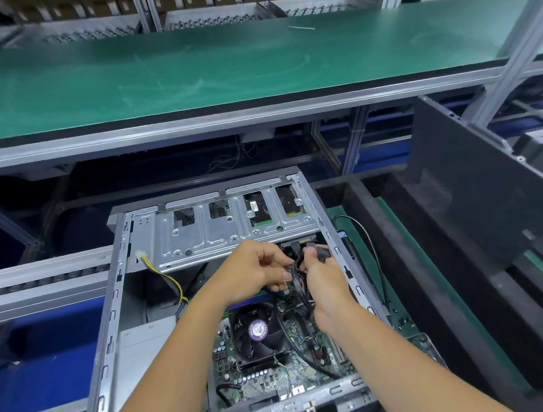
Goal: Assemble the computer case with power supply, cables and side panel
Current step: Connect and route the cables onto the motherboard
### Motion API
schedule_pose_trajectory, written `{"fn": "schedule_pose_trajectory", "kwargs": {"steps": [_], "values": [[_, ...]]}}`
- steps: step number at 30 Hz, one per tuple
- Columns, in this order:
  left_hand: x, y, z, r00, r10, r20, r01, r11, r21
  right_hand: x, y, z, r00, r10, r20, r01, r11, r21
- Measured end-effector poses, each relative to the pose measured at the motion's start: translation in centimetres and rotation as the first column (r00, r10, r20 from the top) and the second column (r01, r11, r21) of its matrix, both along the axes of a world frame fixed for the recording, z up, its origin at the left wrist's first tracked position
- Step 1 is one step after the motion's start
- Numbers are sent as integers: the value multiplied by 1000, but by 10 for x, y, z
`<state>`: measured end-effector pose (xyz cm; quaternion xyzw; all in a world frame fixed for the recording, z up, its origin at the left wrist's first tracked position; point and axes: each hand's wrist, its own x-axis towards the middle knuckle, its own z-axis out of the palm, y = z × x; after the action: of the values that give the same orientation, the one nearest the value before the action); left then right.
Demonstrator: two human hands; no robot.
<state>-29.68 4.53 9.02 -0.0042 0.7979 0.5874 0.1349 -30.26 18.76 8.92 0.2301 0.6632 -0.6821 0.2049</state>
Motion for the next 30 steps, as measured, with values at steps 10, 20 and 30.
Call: {"fn": "schedule_pose_trajectory", "kwargs": {"steps": [10, 20, 30], "values": [[3, 1, -1, 995, 62, -74, -69, 992, -104, -2, 12, -3, 961, 235, 145, -235, 972, -19], [6, -5, 10, 976, 170, -134, -157, 982, 106, 6, 28, 7, 843, 529, 95, -460, 801, -382], [7, -11, 21, 885, 447, -129, -384, 859, 339, 16, 31, 16, 877, 463, -125, -450, 706, -547]]}}
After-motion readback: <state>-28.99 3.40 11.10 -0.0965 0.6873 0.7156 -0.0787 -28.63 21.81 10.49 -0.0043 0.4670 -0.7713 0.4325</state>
